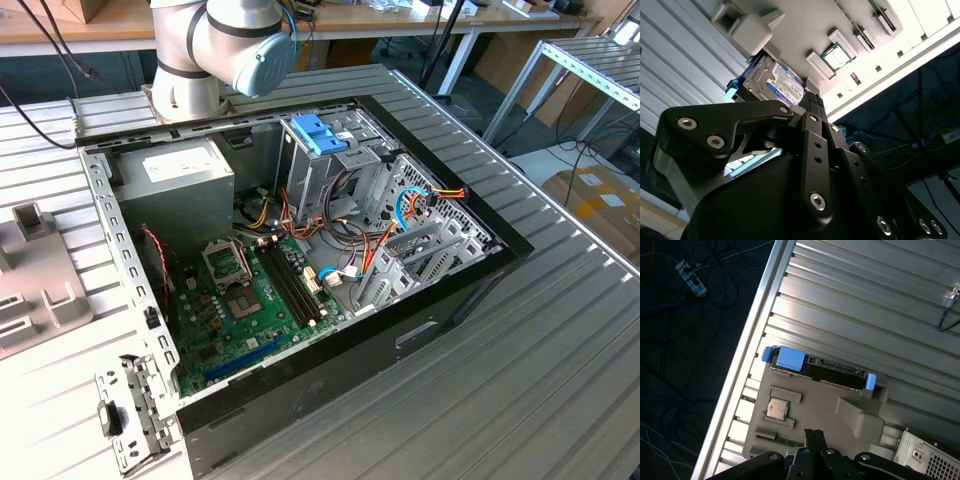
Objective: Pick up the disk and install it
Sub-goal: 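Pick up the disk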
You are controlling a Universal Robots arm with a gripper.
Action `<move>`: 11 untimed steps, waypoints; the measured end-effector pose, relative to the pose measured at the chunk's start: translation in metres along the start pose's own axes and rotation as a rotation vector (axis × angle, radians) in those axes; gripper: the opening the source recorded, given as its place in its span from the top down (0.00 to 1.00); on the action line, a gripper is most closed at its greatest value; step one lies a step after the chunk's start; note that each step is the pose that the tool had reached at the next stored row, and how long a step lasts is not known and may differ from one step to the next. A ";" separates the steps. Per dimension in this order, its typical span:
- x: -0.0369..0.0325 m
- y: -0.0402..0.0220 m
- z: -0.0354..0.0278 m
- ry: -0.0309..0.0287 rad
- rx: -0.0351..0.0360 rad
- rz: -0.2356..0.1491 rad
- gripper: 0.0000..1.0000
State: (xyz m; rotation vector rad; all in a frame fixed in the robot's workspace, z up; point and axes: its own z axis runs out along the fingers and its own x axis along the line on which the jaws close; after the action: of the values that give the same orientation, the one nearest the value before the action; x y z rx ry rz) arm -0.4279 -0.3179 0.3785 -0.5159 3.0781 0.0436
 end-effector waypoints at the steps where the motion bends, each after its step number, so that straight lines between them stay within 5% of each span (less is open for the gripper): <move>1: 0.0000 0.0000 0.0000 0.0001 -0.0002 -0.006 0.89; 11: 0.0000 0.0000 0.0000 0.0013 -0.0010 -0.051 0.89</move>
State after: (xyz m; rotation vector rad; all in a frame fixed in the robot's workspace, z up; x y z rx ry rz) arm -0.4279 -0.3179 0.3785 -0.5937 3.0648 0.0439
